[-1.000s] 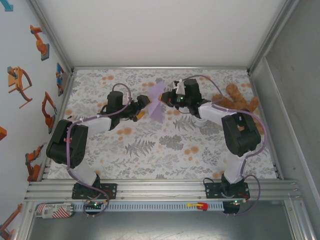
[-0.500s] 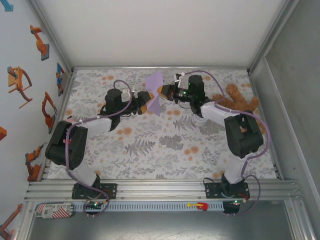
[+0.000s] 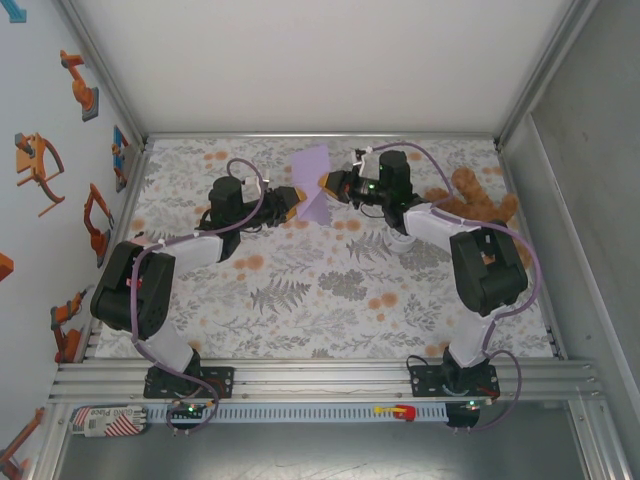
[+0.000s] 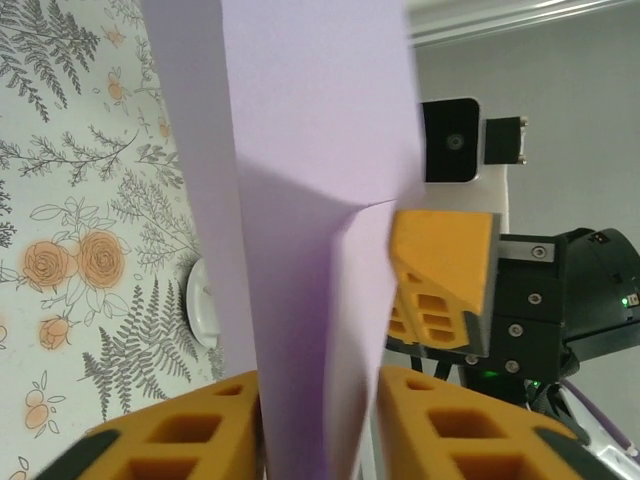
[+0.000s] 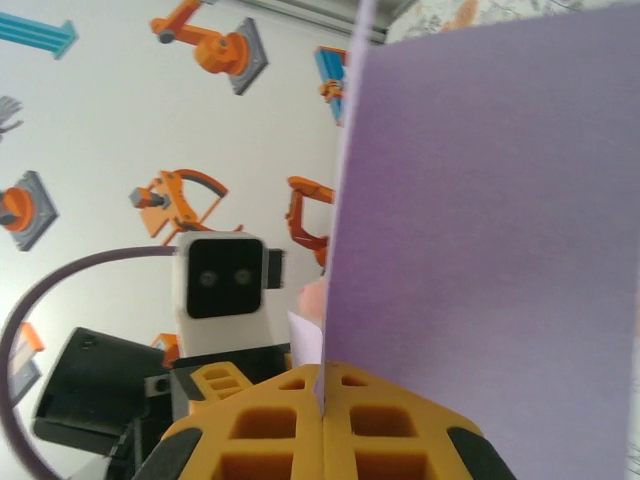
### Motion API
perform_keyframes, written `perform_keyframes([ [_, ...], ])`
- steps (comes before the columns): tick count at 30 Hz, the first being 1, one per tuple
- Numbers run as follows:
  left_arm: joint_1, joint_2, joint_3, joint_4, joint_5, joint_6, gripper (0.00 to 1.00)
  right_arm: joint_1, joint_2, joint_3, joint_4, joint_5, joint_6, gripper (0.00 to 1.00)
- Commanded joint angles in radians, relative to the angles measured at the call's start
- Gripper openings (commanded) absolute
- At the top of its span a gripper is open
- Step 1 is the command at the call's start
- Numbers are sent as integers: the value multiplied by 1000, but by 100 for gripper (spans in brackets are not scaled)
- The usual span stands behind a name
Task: Fold a paper plane with a square sheet of paper (pick it up from the middle)
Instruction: Turn over the paper at the center of the table.
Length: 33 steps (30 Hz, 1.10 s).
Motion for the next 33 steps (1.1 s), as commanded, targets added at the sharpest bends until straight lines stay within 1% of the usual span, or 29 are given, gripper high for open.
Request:
perform_keyframes([
  [1,0,-42,23,22,17,19,27,-4,-48,15,-115,26,-91,1],
  [5,0,-46,32,26,17,21,18,-4,-62,27,-174,40,-127,7],
  [8,1,-48,35,8,16,32,13,-5,-72,32,-199,50,-148,16],
  [11,3,-54,40,-53,9,64,11,-7,-87,44,-294,88,-212,24],
  [14,7,-72,46,-157,-16,118,9,-12,-107,56,-418,162,-295,34],
  [17,9,-106,76,-364,-71,238,8,-18,-136,69,-554,280,-386,39],
  [20,5,-149,154,-708,-212,424,8,-23,-172,76,-665,420,-459,42],
  [22,-10,-169,248,-990,-388,547,8,-28,-195,77,-715,514,-491,42],
  [25,-56,-172,364,-1255,-646,669,8,-26,-219,77,-747,598,-518,42],
  [28,-102,-150,455,-1413,-871,734,8,-27,-235,69,-757,668,-509,38],
  [30,-128,-118,509,-1489,-1001,755,8,-28,-252,44,-742,728,-487,37],
  [33,-166,-60,585,-1579,-1159,758,7,-26,-280,6,-718,794,-466,36],
])
